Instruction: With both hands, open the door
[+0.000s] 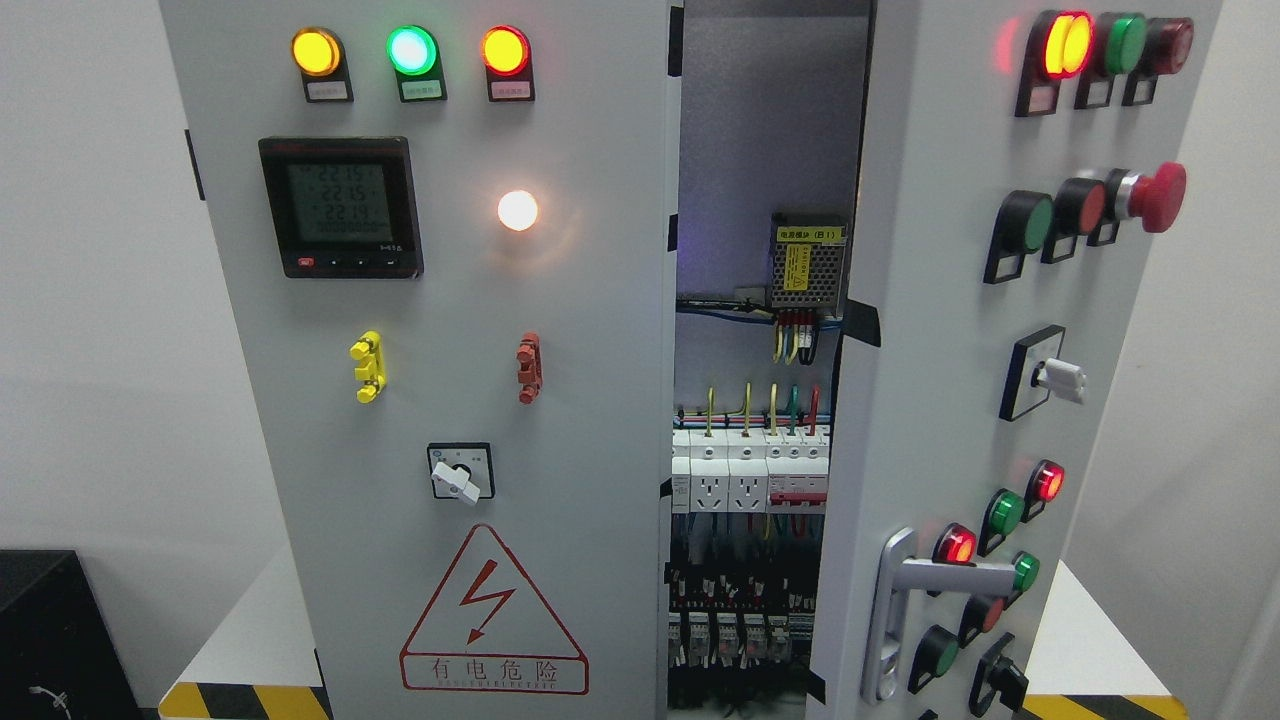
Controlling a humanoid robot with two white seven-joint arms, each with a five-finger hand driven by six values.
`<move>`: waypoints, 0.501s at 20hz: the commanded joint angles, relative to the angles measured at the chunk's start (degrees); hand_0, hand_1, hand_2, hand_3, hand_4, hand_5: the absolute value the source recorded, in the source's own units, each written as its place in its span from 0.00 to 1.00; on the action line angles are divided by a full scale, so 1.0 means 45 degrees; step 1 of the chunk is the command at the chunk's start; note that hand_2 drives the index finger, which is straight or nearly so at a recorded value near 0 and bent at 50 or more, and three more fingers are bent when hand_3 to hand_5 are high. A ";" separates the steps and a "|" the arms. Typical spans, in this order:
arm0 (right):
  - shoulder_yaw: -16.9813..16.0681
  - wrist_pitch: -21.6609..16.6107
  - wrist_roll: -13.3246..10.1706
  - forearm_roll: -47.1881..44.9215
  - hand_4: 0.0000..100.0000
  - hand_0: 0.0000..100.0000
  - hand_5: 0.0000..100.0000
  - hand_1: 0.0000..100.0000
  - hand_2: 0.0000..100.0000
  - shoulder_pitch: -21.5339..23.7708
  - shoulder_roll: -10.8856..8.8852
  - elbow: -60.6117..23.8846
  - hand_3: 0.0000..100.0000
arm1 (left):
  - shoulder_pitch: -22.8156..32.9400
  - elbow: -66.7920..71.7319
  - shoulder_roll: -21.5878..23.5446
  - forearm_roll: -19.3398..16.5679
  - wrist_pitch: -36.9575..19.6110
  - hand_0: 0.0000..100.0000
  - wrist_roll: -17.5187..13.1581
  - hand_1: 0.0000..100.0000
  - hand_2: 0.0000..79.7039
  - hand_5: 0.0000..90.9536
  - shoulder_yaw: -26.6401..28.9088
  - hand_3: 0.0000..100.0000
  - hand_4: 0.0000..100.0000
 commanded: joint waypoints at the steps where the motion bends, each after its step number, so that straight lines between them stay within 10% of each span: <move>1: 0.0196 0.0006 -0.0003 -0.0410 0.00 0.00 0.00 0.00 0.00 -0.0013 0.0000 0.0001 0.00 | 0.3258 -0.7589 0.8188 0.8719 -0.0083 0.00 -0.3608 0.00 0.00 0.00 0.0895 0.00 0.00; 4: 0.0196 0.0006 -0.0003 -0.0410 0.00 0.00 0.00 0.00 0.00 -0.0013 0.0000 0.0001 0.00 | 0.3656 -0.8461 1.2393 1.6892 -0.0025 0.00 -0.7687 0.00 0.00 0.00 0.3194 0.00 0.00; 7: 0.0196 0.0006 -0.0003 -0.0410 0.00 0.00 0.00 0.00 0.00 0.0007 0.0000 0.0001 0.00 | 0.3520 -0.8869 1.4896 1.8007 0.0228 0.00 -1.1560 0.00 0.00 0.00 0.5520 0.00 0.00; 10: 0.0196 0.0006 -0.0003 -0.0411 0.00 0.00 0.00 0.00 0.00 0.0007 0.0000 0.0001 0.00 | 0.2568 -0.9708 1.7532 1.8589 0.3068 0.00 -1.2058 0.00 0.00 0.00 0.5820 0.00 0.00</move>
